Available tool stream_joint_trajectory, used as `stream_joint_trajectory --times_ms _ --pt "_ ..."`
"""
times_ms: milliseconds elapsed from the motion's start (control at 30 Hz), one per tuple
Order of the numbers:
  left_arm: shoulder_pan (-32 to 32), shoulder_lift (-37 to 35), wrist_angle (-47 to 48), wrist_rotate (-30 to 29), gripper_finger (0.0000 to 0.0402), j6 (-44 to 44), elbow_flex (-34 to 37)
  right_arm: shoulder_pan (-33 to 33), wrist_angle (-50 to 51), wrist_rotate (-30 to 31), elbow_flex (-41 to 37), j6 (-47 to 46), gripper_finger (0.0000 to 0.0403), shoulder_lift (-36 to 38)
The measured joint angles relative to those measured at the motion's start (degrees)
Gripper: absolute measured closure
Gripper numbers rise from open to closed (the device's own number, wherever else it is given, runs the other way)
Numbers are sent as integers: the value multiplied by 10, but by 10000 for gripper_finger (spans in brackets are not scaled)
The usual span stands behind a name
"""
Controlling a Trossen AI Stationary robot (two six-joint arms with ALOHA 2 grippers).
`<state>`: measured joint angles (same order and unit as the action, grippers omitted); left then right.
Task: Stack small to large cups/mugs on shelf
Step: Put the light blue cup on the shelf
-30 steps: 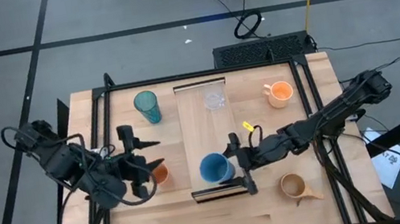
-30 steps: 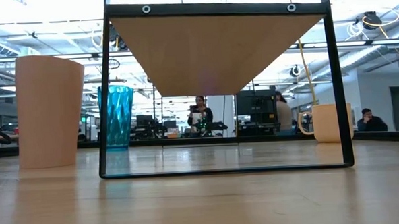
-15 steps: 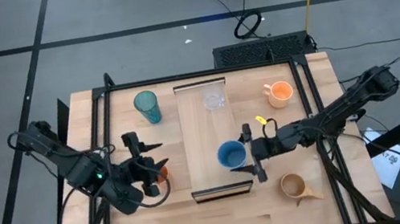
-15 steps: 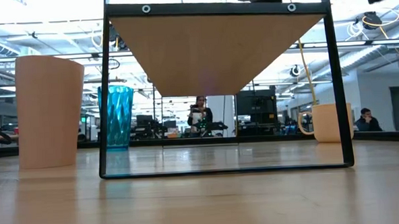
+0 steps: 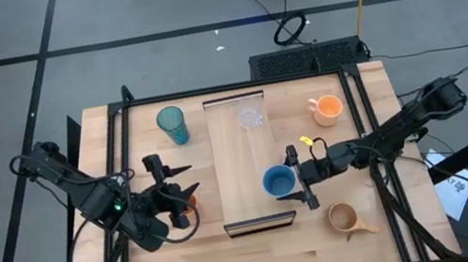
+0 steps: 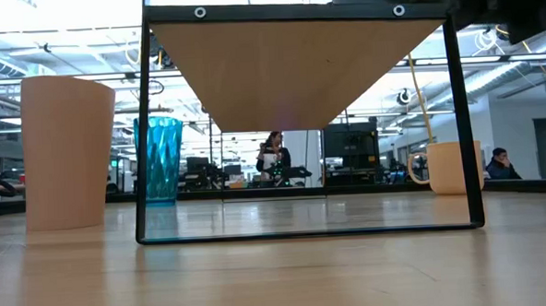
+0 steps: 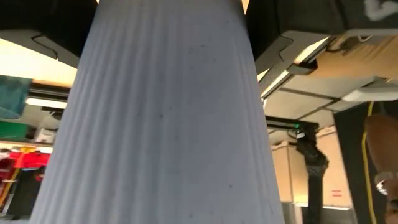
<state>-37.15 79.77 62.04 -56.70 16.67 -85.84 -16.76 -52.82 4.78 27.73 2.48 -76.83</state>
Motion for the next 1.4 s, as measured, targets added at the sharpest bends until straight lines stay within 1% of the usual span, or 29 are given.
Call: stream_joint_trajectory --times_ms 167,333,600,800,933,1100,1400 --pt "0 0 -14 -4 179 -11 0 29 -16 -60 0 -1 117 -14" --pt "0 0 -23 -4 179 -31 0 47 -30 -95 0 -1 117 -29" --pt "0 0 -23 -4 179 -35 0 47 -49 -97 0 -3 117 -30" --pt "0 0 -23 -4 179 -35 0 47 -44 -123 0 -9 117 -30" --pt "0 0 -23 -4 179 -35 0 47 -48 -124 0 -9 117 -32" --pt "0 0 -24 -4 179 -38 0 49 -92 -124 1 -5 117 -66" --pt "0 0 -54 -4 179 -71 0 63 -98 -126 1 -12 117 -81"
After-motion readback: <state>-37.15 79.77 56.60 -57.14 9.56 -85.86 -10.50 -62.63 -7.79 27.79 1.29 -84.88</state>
